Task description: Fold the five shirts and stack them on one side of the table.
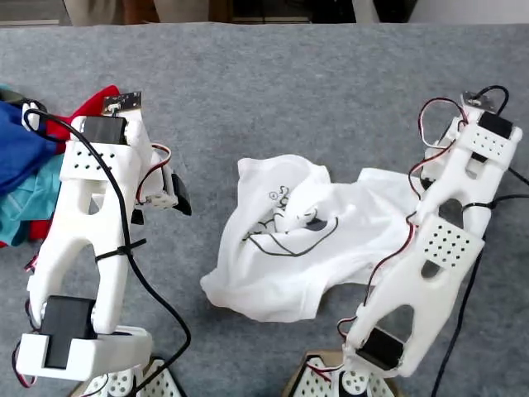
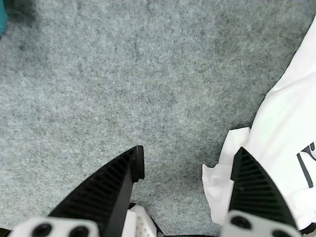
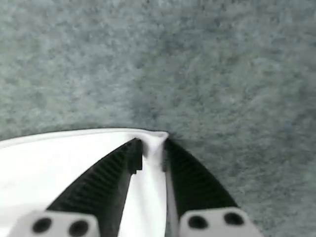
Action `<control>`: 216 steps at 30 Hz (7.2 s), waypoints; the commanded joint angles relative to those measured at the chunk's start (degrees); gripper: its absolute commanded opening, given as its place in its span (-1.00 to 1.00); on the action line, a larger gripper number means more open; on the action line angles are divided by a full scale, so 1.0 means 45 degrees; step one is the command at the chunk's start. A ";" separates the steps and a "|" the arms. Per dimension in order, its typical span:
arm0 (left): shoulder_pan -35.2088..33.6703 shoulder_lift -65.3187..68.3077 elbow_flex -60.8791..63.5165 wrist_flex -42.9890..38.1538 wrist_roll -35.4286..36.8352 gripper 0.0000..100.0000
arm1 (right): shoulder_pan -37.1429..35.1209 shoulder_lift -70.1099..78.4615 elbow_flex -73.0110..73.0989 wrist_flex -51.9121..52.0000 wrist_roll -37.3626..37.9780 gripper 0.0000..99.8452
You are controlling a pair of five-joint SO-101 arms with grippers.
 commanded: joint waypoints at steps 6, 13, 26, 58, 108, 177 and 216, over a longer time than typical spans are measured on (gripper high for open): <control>-0.0137 -0.0440 -0.0567 -0.0020 0.0098 -0.43 | -0.0010 0.0654 -0.2139 0.1192 0.0000 -0.92; -0.0078 -0.0440 -0.0625 -0.0020 0.0117 -0.43 | 0.0010 0.0713 -0.4718 0.2364 0.0020 -0.95; 0.2149 -0.0283 -0.2325 -0.1758 0.2657 -0.42 | 0.3331 0.0479 -0.8957 0.2149 0.0391 -0.98; 0.5841 1.6869 -1.9614 0.0762 0.4904 -0.75 | 0.8195 0.0752 -0.8879 0.2462 0.5861 -0.98; 0.1250 0.9270 -0.4825 0.0723 -0.0606 -0.96 | -0.1495 -0.0615 -0.7512 0.2579 0.6193 -1.00; 0.7678 0.0459 -0.3575 -0.0762 -0.6740 -0.96 | 0.1221 -0.5832 0.3116 0.0000 1.2386 -1.00; 0.6916 0.7687 -0.3282 0.0742 -0.3849 -0.96 | -0.0479 -0.5499 0.4190 -0.1700 1.0901 -1.00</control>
